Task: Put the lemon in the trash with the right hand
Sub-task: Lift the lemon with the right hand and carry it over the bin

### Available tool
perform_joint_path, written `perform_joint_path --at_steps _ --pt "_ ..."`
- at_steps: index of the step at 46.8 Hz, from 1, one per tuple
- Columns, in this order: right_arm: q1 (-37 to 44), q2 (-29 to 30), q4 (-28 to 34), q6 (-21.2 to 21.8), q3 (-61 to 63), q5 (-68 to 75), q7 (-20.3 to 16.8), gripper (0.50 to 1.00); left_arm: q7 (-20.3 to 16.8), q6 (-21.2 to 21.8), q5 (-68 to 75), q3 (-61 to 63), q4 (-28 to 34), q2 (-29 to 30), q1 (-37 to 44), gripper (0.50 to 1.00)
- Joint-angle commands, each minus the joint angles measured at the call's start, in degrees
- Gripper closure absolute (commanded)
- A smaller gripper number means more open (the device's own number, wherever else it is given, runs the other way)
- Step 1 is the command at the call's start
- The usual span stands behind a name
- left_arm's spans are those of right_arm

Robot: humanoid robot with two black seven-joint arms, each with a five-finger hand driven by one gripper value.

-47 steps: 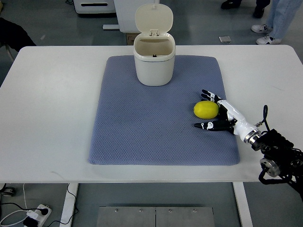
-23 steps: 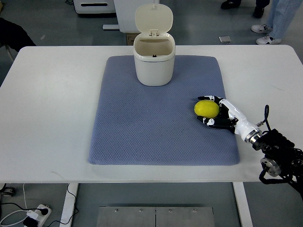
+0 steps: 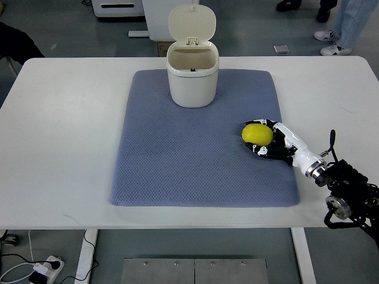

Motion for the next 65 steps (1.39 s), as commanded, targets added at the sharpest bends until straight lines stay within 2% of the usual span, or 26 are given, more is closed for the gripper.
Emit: perform_joint_path --at_steps 1,32,45,54,65 --pt "1.26 0.01 0.02 0.01 0.27 0.12 0.09 1.0 0.02 0.0 0.0 0.0 0.0 0.0 0.0 0.5" --pt "18.05 -1.84 0.99 -0.78 0.27 1.52 0.09 1.0 0.02 0.0 0.0 0.0 0.0 0.0 0.0 0.5" --pt "25.96 -0.26 0.73 -2.45 -1.84 1.35 -6.16 1.0 0.02 0.0 0.0 0.0 0.0 0.0 0.0 0.5" --pt "31.41 3.52 -0.15 -5.97 -9.57 1.43 -7.22 1.0 0.02 0.0 0.0 0.0 0.0 0.0 0.0 0.5" --pt "35.1 9.23 -4.72 -7.37 -14.23 1.43 -10.38 1.0 0.02 0.0 0.0 0.0 0.0 0.0 0.0 0.5"
